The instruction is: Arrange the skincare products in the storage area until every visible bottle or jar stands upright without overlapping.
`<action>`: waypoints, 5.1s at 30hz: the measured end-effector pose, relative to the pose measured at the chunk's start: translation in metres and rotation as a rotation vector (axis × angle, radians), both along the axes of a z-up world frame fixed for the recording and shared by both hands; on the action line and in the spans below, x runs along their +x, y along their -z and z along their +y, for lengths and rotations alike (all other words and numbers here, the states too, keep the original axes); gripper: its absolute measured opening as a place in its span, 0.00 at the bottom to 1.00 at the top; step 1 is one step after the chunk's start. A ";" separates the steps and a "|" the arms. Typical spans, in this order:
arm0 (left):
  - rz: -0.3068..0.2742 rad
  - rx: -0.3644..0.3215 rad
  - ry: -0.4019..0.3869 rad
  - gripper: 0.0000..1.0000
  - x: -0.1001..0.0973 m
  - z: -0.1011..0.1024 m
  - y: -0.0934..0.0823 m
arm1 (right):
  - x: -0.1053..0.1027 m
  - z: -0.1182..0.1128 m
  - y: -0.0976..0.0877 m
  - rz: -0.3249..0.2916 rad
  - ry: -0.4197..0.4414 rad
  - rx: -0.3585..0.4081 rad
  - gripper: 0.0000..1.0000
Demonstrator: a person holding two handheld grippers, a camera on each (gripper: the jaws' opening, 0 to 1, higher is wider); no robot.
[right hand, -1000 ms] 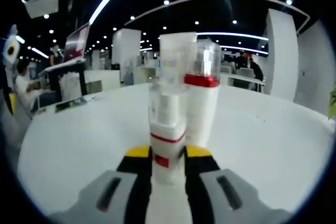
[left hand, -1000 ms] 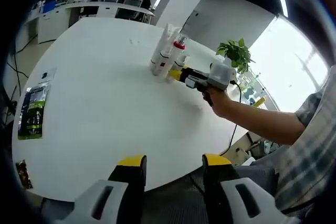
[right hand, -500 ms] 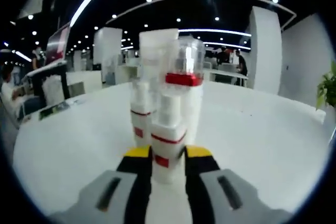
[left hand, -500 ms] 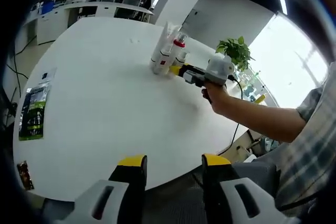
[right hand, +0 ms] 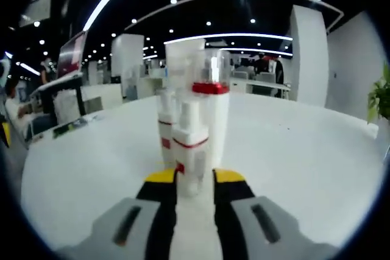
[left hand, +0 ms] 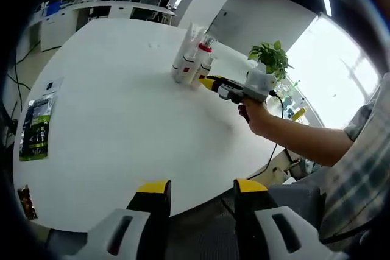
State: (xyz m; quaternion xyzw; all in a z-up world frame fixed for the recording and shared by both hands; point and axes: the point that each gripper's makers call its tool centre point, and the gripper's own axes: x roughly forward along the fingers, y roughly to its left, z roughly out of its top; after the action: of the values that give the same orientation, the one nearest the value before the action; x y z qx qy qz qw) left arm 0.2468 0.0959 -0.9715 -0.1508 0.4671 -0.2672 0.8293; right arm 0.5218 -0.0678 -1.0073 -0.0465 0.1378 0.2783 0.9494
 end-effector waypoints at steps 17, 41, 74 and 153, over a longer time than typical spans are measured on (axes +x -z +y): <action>0.002 0.014 0.003 0.41 -0.006 0.005 0.000 | 0.007 0.003 -0.008 -0.019 -0.044 0.000 0.07; -0.058 0.056 -0.140 0.42 0.026 0.057 0.000 | -0.099 0.029 -0.001 0.120 -0.092 0.119 0.19; -0.026 0.371 -0.405 0.80 0.127 0.256 0.066 | -0.182 0.060 -0.095 0.161 -0.190 0.012 0.25; -0.336 0.055 0.030 0.15 0.076 0.050 -0.043 | -0.211 0.178 -0.114 0.479 -0.299 0.477 0.43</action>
State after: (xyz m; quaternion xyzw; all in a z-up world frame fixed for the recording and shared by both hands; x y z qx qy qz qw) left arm 0.3228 0.1463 -0.9284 -0.0742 0.3312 -0.2879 0.8955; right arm 0.3104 0.1102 -0.8935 0.2228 0.2790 0.4412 0.8234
